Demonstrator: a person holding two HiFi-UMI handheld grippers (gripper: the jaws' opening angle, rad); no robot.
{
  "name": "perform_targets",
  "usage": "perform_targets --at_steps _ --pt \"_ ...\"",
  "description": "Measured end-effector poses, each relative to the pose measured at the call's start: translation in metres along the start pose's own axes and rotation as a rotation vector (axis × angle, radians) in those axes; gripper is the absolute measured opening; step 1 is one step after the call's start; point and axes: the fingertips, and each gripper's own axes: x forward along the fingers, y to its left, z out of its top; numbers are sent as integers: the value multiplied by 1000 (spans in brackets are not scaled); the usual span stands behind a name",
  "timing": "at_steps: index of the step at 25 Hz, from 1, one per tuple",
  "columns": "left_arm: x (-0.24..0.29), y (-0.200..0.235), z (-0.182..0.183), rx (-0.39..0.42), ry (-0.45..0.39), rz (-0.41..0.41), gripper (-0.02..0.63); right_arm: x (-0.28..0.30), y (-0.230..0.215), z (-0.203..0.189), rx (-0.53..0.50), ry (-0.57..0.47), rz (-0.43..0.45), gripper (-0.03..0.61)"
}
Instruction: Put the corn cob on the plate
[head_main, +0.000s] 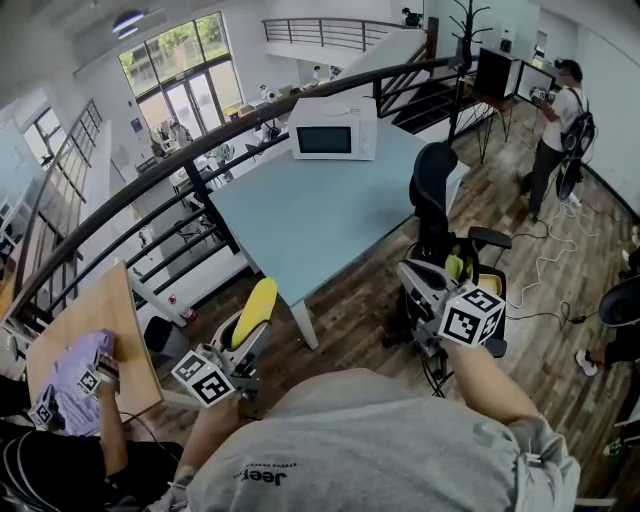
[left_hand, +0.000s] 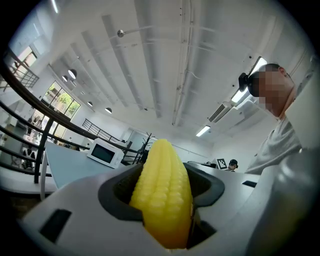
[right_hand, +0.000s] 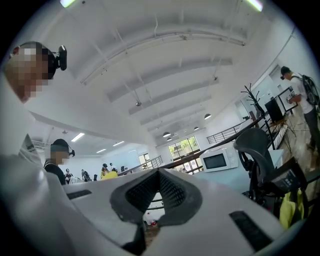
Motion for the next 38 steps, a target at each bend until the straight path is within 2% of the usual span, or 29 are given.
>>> perform_targets --at_steps 11,18,25,33,38 --pt "16 -28 -24 -20 24 -1 250 -17 5 3 3 -9 81 17" --pt "29 -16 -28 -23 50 -34 250 -7 -5 1 9 -2 57 17" --pt "50 41 -15 -43 54 -117 250 37 -15 5 -25 -7 -5 17" --pt "71 140 37 -49 46 -214 250 125 -23 21 -62 -26 -107 17" --pt "72 195 69 -39 52 -245 250 181 -22 30 -68 -32 -147 17"
